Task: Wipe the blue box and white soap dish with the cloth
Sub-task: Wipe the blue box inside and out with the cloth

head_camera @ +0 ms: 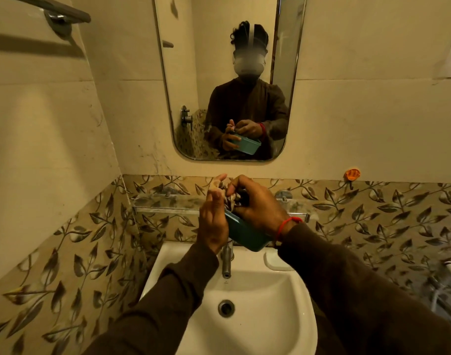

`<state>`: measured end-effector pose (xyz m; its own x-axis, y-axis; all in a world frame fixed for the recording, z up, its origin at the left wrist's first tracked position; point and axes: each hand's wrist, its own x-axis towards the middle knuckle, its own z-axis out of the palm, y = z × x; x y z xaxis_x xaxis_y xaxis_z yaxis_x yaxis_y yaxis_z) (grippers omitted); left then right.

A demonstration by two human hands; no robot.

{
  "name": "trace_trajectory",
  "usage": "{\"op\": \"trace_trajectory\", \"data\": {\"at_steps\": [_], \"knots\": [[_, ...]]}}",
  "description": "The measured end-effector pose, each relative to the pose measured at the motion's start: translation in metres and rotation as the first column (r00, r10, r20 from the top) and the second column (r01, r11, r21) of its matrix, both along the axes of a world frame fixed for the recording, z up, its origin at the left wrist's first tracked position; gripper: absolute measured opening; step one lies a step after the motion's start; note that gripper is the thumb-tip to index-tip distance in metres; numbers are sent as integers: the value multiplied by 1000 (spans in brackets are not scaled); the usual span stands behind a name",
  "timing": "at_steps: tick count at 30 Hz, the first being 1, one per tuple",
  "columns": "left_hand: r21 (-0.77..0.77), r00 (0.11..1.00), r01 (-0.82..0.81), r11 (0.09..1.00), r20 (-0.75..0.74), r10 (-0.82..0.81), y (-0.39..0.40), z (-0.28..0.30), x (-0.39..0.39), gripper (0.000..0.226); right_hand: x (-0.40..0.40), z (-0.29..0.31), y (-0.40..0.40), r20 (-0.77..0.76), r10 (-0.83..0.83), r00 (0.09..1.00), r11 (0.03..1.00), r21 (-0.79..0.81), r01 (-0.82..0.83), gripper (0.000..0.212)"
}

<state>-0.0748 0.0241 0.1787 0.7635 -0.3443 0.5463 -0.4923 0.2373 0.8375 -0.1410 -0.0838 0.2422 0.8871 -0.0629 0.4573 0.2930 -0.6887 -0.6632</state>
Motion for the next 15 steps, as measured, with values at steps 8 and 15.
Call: {"op": "trace_trajectory", "data": {"at_steps": [8, 15], "knots": [[-29, 958, -170, 985, 231, 172, 9, -4, 9, 42, -6, -4, -10, -238, 15, 971, 762, -626, -165, 48], [-177, 958, -167, 970, 203, 203, 3, -9, 8, 43, -16, 14, -5, -460, 129, 878, 991, 23, -133, 36]]}}
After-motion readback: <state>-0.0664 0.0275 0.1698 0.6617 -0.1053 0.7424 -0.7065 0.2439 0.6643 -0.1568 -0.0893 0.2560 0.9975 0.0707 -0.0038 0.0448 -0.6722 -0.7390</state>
